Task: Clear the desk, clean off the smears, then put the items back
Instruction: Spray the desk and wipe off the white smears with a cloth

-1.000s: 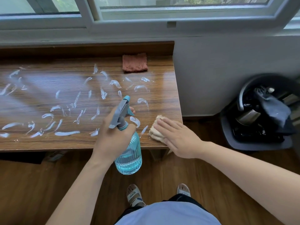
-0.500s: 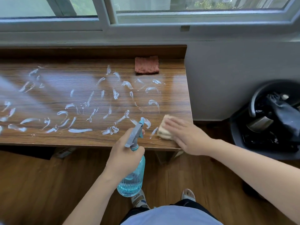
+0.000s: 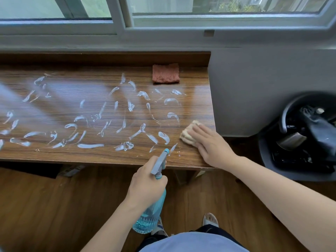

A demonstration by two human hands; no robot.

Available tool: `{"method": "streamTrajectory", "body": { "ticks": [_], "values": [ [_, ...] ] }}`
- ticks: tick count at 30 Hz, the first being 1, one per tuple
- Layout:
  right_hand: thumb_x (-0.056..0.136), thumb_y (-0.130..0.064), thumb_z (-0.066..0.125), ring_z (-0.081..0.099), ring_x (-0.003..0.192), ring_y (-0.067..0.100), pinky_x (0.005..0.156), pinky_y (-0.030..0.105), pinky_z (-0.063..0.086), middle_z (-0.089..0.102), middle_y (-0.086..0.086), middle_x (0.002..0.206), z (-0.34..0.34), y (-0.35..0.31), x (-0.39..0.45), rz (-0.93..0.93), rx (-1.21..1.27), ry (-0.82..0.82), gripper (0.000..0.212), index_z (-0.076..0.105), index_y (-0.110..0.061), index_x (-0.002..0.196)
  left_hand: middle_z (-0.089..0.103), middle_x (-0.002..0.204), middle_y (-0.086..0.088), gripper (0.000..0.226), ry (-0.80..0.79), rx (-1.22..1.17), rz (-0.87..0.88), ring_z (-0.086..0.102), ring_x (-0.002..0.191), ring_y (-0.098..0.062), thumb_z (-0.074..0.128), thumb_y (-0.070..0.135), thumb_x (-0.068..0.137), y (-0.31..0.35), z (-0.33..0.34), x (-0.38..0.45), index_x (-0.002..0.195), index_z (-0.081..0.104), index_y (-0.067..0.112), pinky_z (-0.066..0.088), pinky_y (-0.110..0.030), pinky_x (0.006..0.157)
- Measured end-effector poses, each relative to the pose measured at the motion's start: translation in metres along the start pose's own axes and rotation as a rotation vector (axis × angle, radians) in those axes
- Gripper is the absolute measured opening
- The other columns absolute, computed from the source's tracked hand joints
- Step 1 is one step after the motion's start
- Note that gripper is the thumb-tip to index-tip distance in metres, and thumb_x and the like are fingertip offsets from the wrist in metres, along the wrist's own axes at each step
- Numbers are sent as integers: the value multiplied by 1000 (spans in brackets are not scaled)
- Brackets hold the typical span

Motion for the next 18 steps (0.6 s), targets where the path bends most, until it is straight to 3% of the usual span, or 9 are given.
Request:
{"method": "streamTrajectory", "body": {
  "ticks": [2, 5, 9, 13, 18],
  "values": [
    [107, -27, 43, 14, 157, 22, 125, 46, 24, 29, 1, 166, -6, 8, 18, 133, -10, 30, 52, 33, -23, 158, 60, 81, 4, 19, 1, 47, -58, 59, 70, -15, 61, 13, 94, -7, 5, -1, 99, 53, 29, 46, -29, 61],
    [109, -30, 35, 4, 158, 21, 127, 38, 11, 17, -1, 170, -3, 4, 28, 253, -28, 43, 53, 23, -25, 161, 65, 89, 6, 15, -11, 79, -119, 64, 79, -15, 62, 19, 96, -12, 11, -3, 99, 55, 31, 51, -29, 64],
    [111, -36, 32, 0, 158, 17, 124, 31, 0, 12, -3, 171, -1, 6, 20, 235, -42, 44, 55, 16, -27, 163, 61, 87, 7, 19, -11, 45, -115, 61, 76, -14, 63, 17, 97, -10, 13, -5, 100, 52, 32, 42, -22, 59],
    [110, -37, 32, 0, 158, 17, 123, 30, -1, 11, -3, 171, 0, 8, 20, 223, -70, 29, 57, 16, -27, 163, 65, 88, 7, 15, -12, 32, -120, 66, 82, -14, 64, 22, 97, -13, 13, -3, 97, 54, 33, 58, -35, 73],
    [110, -35, 33, -1, 158, 17, 125, 34, 2, 10, -4, 171, -1, 5, 21, 299, 4, 24, 55, 17, -30, 163, 57, 78, 2, 26, 19, -63, -84, 53, 63, -16, 61, 10, 93, -14, -4, -1, 100, 52, 34, 43, -28, 56]
  ]
}}
Point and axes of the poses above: each hand's wrist, its own x-axis towards the middle knuckle, its own z-axis out of the palm, y = z × x, the point moved 9 cm from there along x, towards the middle knuckle
